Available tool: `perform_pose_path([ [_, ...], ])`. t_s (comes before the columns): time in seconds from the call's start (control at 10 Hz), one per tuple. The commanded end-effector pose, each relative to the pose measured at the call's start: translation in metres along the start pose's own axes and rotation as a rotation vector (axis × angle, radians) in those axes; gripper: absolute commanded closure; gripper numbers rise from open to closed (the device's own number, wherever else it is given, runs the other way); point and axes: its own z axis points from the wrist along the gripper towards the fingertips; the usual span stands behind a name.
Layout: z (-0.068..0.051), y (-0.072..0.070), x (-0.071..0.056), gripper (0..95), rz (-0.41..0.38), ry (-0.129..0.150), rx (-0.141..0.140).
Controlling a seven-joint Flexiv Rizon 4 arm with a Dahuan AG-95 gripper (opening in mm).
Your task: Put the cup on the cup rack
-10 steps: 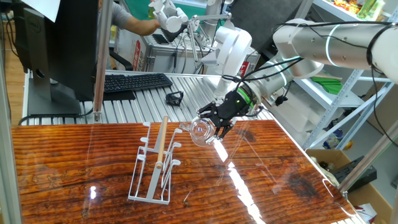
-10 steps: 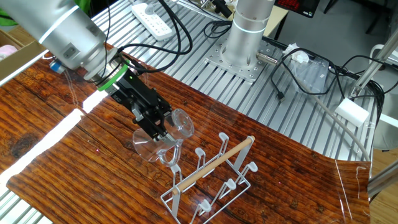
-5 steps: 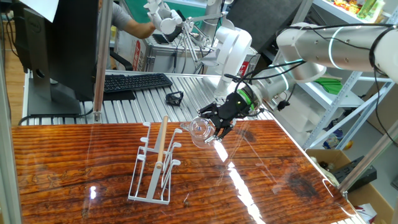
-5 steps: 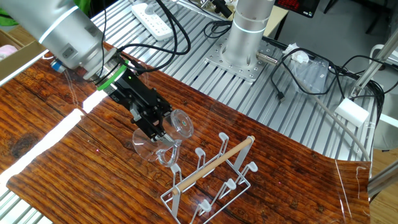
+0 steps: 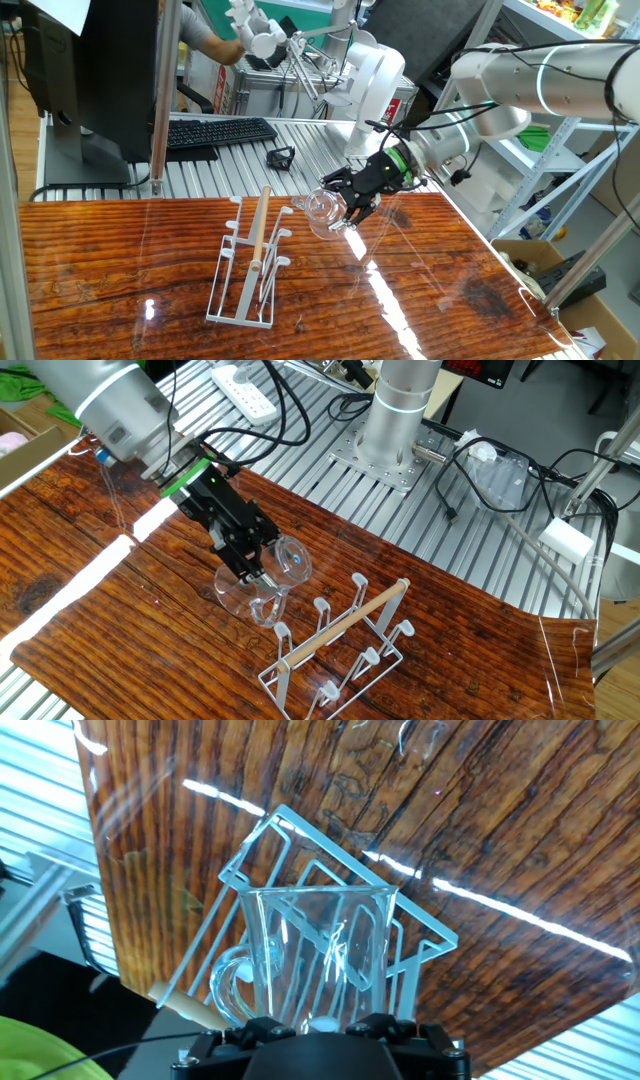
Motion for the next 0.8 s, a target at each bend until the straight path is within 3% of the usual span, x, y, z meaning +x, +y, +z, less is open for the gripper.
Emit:
perform_pose_path([
  [0.1,-0.0003,0.0003,0.0004,95.0,0.013,0.012,-0.024],
  [0.8,-0.0003,0.0003,0.0004,95.0,0.062,0.056,-0.096],
])
